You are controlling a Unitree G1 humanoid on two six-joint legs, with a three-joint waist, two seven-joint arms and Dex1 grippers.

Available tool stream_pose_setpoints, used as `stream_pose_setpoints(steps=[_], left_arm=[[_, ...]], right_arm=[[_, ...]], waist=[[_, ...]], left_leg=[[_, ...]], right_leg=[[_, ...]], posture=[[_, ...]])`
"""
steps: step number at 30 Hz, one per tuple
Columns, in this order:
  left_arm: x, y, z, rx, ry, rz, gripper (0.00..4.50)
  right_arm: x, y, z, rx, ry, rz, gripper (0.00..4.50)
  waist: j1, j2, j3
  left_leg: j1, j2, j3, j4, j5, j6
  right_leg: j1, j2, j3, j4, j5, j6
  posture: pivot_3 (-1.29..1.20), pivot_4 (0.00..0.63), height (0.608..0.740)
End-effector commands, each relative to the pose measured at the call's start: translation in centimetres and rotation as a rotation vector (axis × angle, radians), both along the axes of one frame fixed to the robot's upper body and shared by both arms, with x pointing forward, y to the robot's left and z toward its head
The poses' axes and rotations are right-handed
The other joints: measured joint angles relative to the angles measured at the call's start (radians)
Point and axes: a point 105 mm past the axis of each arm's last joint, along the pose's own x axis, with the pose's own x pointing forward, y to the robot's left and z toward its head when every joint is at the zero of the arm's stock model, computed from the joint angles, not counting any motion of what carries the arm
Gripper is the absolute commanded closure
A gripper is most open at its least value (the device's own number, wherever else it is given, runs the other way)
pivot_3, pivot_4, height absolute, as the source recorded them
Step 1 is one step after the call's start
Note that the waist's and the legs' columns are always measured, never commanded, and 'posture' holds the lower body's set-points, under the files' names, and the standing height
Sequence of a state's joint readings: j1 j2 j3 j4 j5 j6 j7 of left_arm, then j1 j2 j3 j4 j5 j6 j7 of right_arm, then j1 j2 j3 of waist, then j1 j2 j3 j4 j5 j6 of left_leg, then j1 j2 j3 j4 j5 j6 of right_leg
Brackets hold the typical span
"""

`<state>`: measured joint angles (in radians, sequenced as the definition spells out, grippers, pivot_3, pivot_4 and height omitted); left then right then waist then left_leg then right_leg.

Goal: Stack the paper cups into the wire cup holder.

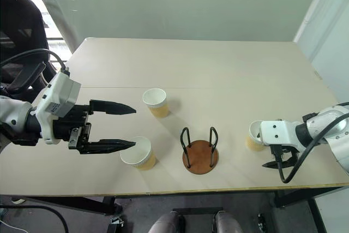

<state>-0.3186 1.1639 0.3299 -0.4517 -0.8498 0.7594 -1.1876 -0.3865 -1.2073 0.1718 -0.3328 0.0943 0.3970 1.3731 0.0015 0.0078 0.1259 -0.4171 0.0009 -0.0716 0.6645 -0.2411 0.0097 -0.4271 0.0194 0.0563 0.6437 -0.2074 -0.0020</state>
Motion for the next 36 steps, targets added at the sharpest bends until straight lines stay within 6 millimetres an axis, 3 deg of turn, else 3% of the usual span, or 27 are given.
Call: stream_pose_setpoints(steps=[1,6,9,20,31,36], left_arm=[[-0.6,-0.1,1.1,0.011,-0.049,0.007,0.00],[-1.0,0.2,1.1,0.016,-0.050,0.036,0.00],[-1.2,0.2,1.2,0.014,-0.051,0.045,0.00],[-1.5,0.3,1.3,0.010,-0.052,0.069,0.00],[-2.3,-0.1,2.7,-0.071,-0.103,0.009,0.00],[-3.1,0.5,4.2,-0.123,-0.161,0.003,0.00]], right_arm=[[1.0,0.2,0.0,-0.018,-0.045,0.011,0.01],[2.3,0.4,-0.9,-0.030,-0.051,0.016,0.01],[2.8,0.4,-1.3,-0.042,-0.055,0.021,0.52],[3.4,0.3,-0.9,-0.061,-0.060,0.052,4.48],[2.9,0.7,1.0,-0.044,-0.058,0.109,4.48],[2.4,1.9,6.1,0.081,-0.104,0.183,4.48]], waist=[[0.000,0.000,0.000],[-0.001,0.000,0.000],[-0.001,0.000,0.000],[0.000,0.000,0.000],[0.000,0.000,0.000],[-0.002,0.001,0.001]], left_leg=[[0.000,0.000,0.000,0.000,0.000,0.000],[0.000,0.000,0.000,0.000,0.000,0.001],[0.000,0.000,0.000,0.000,0.000,0.001],[0.000,0.000,0.000,0.000,0.000,0.000],[0.000,0.000,0.000,0.000,0.000,0.000],[0.000,0.000,0.001,0.000,0.001,0.000]], right_leg=[[0.000,0.000,0.000,0.000,0.000,0.000],[0.000,0.000,0.000,0.000,0.004,0.006],[0.000,0.000,0.000,0.000,0.005,0.006],[0.000,0.000,0.000,0.000,0.003,-0.001],[0.000,0.000,0.000,0.000,0.002,-0.004],[-0.001,0.000,0.000,0.001,0.002,-0.004]], posture=[[0.00,0.150,0.740],[0.00,0.150,0.740],[0.00,0.150,0.740],[0.00,0.150,0.740],[0.00,0.150,0.740],[0.00,0.150,0.740]])
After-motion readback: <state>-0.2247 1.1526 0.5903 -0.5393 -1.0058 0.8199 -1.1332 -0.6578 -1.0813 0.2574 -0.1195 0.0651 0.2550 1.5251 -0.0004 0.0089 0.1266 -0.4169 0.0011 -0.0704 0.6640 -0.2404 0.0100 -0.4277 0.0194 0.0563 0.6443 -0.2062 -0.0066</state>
